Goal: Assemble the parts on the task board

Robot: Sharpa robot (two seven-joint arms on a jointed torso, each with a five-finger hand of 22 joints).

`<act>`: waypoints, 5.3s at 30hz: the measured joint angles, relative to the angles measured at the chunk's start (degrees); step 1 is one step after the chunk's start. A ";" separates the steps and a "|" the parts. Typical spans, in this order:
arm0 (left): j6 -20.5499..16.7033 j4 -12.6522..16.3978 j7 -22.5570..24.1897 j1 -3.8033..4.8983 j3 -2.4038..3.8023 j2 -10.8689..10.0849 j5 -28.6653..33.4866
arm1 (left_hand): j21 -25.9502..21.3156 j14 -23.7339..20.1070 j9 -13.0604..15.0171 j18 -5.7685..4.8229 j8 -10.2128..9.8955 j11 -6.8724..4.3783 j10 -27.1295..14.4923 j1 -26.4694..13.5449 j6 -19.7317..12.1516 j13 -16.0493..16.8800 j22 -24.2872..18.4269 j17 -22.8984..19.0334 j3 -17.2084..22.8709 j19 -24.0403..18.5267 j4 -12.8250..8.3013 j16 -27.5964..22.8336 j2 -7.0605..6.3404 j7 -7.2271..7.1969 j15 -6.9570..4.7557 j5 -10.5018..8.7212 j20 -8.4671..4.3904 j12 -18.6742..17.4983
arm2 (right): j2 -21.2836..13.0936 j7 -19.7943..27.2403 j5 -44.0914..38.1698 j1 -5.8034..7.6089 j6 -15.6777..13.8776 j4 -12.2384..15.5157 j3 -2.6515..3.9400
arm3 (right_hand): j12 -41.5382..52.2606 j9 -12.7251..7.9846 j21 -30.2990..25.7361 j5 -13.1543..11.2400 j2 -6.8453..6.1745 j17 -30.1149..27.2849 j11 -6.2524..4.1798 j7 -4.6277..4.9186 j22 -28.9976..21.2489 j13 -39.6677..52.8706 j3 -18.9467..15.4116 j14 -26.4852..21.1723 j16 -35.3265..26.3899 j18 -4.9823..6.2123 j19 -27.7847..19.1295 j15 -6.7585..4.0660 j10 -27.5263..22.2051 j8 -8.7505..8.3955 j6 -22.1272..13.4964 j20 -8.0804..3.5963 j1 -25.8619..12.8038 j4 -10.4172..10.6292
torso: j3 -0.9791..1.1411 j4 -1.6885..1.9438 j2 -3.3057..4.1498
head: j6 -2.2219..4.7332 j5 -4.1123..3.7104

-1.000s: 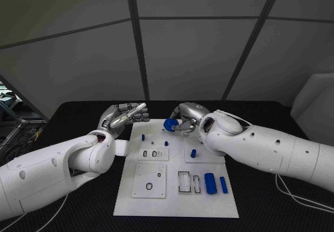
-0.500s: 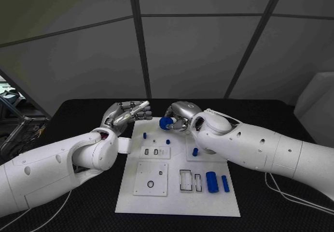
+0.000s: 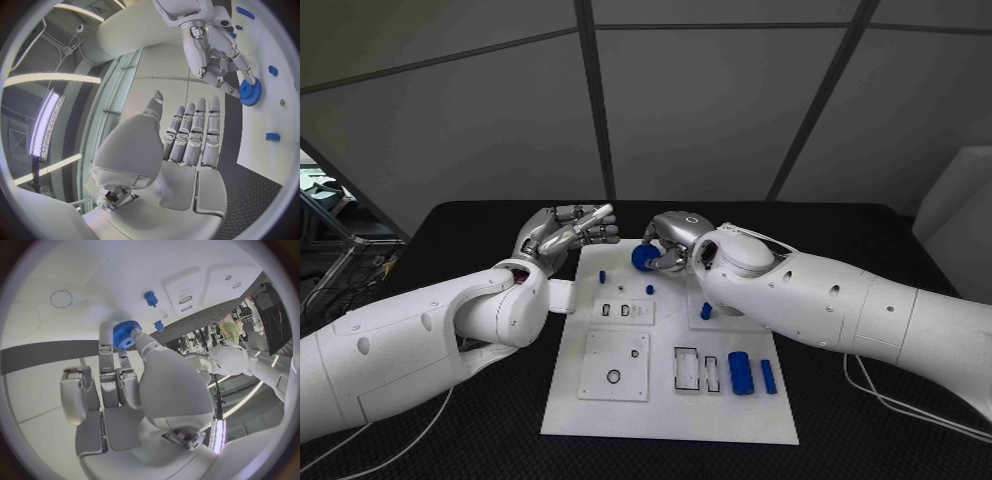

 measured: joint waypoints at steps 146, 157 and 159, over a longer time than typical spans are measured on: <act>0.33 -2.82 -0.37 -0.26 -0.12 1.09 -0.02 | 0.46 0.00 -0.04 -0.01 -0.26 0.21 -0.21 0.01 0.00 0.00 0.13 0.04 0.01 -0.21 -0.32 -0.22 -0.01 0.00 0.00 0.00 -0.21 -0.20 | -20.73 11.23 16.58 -2.75 1.46 1.75 -0.39 | 1.33 0.34 0.01 -2.10 -3.95 0.91 0.11 -0.46 0.02 0.01 -3.67 0.09 -0.66 -0.45 -0.21 -0.29 -0.10 -7.32 1.16 -0.61 -5.48 0.45 | 0.90 -1.92 -1.79 | -1.19 -0.62; 0.33 -2.83 -0.41 -0.26 -0.12 1.05 -0.02 | 0.46 0.00 -0.04 -0.01 -0.26 0.20 -0.21 0.25 0.00 0.00 0.13 0.10 0.17 -0.21 -0.48 -0.22 0.22 0.00 0.00 0.00 -0.21 -0.20 | -20.20 10.49 16.40 -2.79 1.25 0.85 -0.39 | 1.33 0.61 0.01 -1.79 -2.46 0.91 0.11 -0.77 0.02 0.01 -3.50 0.09 -0.66 -0.44 -0.21 -0.29 -0.10 -6.66 2.48 -0.61 -5.49 0.62 | 0.98 -1.94 -1.80 | -1.27 -0.56; 0.33 -2.83 -0.43 -0.26 -0.12 1.04 -0.02 | 0.46 0.00 -0.04 -0.01 -0.26 0.20 -0.21 0.25 0.00 0.00 0.12 0.10 0.17 -0.21 -0.48 -0.22 0.22 0.00 0.00 0.00 -0.21 -0.20 | -20.09 10.43 16.38 -2.80 1.13 0.74 -0.39 | 1.33 0.64 0.01 -1.79 -2.15 0.91 0.11 -0.73 0.02 0.01 -3.50 0.09 -0.66 -0.44 -0.21 -0.29 -0.10 -6.66 2.93 -0.61 -5.79 0.62 | 0.99 -1.96 -1.79 | -1.31 -0.53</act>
